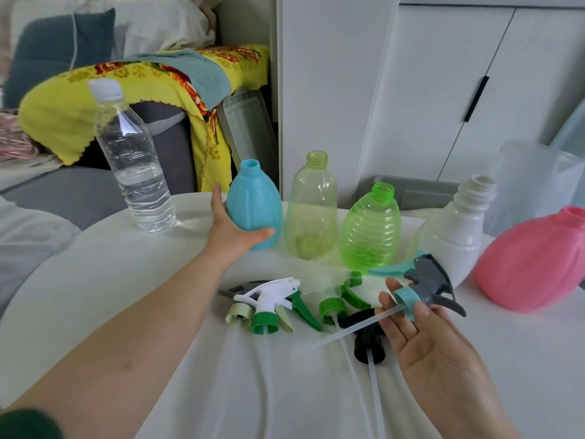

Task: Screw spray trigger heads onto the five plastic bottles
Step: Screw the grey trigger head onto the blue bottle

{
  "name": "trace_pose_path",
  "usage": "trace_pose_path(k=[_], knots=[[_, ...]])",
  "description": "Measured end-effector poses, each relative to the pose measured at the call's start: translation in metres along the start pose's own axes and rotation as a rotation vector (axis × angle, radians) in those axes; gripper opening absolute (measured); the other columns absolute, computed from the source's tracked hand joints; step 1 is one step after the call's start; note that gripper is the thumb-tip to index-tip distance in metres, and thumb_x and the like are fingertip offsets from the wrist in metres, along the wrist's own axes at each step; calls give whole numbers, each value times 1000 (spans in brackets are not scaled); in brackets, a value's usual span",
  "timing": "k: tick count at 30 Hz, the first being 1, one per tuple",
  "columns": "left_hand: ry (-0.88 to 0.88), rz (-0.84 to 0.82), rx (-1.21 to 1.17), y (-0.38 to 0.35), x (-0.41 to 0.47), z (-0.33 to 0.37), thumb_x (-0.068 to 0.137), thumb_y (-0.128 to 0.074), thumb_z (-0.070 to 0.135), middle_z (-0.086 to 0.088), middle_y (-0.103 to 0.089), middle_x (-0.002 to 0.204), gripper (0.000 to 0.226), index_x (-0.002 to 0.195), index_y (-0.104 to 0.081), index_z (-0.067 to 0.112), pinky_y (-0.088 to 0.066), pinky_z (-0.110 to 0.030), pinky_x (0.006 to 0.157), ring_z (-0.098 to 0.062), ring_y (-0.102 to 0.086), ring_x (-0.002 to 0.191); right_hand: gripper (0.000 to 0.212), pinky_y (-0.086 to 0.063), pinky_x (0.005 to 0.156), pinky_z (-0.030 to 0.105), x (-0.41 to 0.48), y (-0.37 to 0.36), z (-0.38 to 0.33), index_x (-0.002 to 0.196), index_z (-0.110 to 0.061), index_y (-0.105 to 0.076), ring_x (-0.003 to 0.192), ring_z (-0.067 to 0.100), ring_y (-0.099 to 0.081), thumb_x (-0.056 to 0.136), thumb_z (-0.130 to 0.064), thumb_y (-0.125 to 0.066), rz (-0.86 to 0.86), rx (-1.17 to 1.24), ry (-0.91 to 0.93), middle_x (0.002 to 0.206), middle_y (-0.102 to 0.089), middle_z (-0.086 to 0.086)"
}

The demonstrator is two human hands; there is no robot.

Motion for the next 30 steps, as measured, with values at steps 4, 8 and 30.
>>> trace_pose_path(k=[4,8,30], knots=[[-3,21,-23,-4,7,0,61,-78,14,7,-34,117,112,139,1,30,-38,-38,89,-15,-39,107,25,-57,58,25,6,2,0,60,-18,-70,73,16,-72,67,-12,-47,0,-16,5,83,-76,1],[-38,44,-8,0,2,5,60,-78,10,5,-37,117,96,135,-19,21,-40,-34,84,-16,-41,106,24,-57,61,25,10,1,0,62,-19,-70,76,15,-71,68,-14,-47,-15,-23,11,84,-76,-1],[-109,-118,-21,92,-173,48,30,-73,42,28,-45,100,78,95,-32,58,-41,-8,58,23,-46,85,15,-55,62,18,-58,-76,-70,84,-14,-50,70,6,-69,88,-6,-38,-64,-104,289,70,-74,-6]])
Point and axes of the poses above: each hand's wrist, its own x-axis towards the middle knuckle, its own y-axis out of the back of the hand, z = x × y, the point moved 5 cm from there along x, towards the middle knuckle
